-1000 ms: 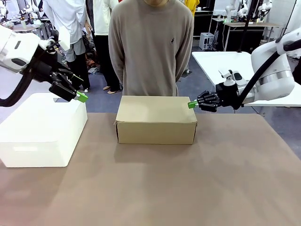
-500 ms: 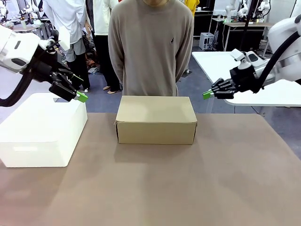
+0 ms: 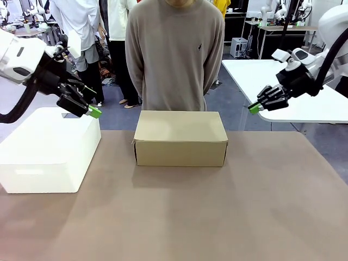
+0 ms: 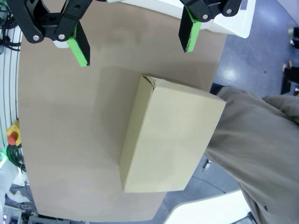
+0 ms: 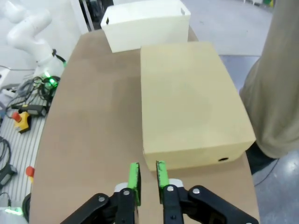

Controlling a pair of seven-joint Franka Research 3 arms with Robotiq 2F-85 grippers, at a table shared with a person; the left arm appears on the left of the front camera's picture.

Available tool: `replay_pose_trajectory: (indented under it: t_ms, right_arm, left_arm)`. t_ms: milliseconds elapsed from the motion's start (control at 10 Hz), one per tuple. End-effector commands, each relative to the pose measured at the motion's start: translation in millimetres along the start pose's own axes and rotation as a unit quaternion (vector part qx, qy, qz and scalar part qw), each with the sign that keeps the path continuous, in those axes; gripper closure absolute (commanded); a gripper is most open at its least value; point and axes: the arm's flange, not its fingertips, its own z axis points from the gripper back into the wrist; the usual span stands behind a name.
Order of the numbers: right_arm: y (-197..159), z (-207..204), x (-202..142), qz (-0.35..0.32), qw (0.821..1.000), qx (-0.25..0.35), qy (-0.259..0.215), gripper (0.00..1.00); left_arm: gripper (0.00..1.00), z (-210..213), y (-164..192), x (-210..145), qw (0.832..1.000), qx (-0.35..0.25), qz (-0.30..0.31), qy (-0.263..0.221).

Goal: Pack the shoes into the box.
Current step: Press down on the lid of the Shoes Box.

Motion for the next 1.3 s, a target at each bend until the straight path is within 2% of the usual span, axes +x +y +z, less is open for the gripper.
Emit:
replay_pose_trajectory:
  t_ms: [0, 100, 300, 500, 600, 900, 1200]
  right_arm:
    - [5.2, 10.3, -0.7, -0.033, 0.999, 0.007, 0.032, 0.13]
    - [9.2, 12.5, -4.7, -0.039, 0.998, 0.010, 0.045, 0.00]
    - [16.4, 15.2, -10.8, -0.046, 0.995, 0.014, 0.085, 0.00]
    - [23.1, 17.6, -12.5, -0.049, 0.990, 0.009, 0.131, 0.00]
    - [27.1, 18.7, -12.4, -0.049, 0.987, 0.007, 0.155, 0.00]
    - [47.6, 12.3, -6.4, -0.051, 0.976, -0.037, 0.206, 0.00]
    - [69.4, 10.5, 5.6, -0.071, 0.970, -0.125, 0.197, 0.00]
  left_arm:
    - [0.06, 0.0, 0.0, 0.0, 1.000, 0.000, 0.000, 0.000]
    - [0.25, 1.9, 1.8, 16.1, 1.000, 0.010, 0.008, 0.001]
    - [0.64, -2.3, 9.5, 39.6, 0.998, 0.019, 0.058, 0.014]
    - [1.00, -12.1, 17.4, 55.1, 0.994, 0.032, 0.089, 0.056]
    - [1.00, -18.5, 20.8, 60.0, 0.991, 0.029, 0.113, 0.063]
    - [1.00, -42.0, 32.1, 70.2, 0.985, 0.028, 0.132, 0.105]
    - [1.00, -67.2, 39.9, 68.2, 0.980, 0.032, 0.157, 0.114]
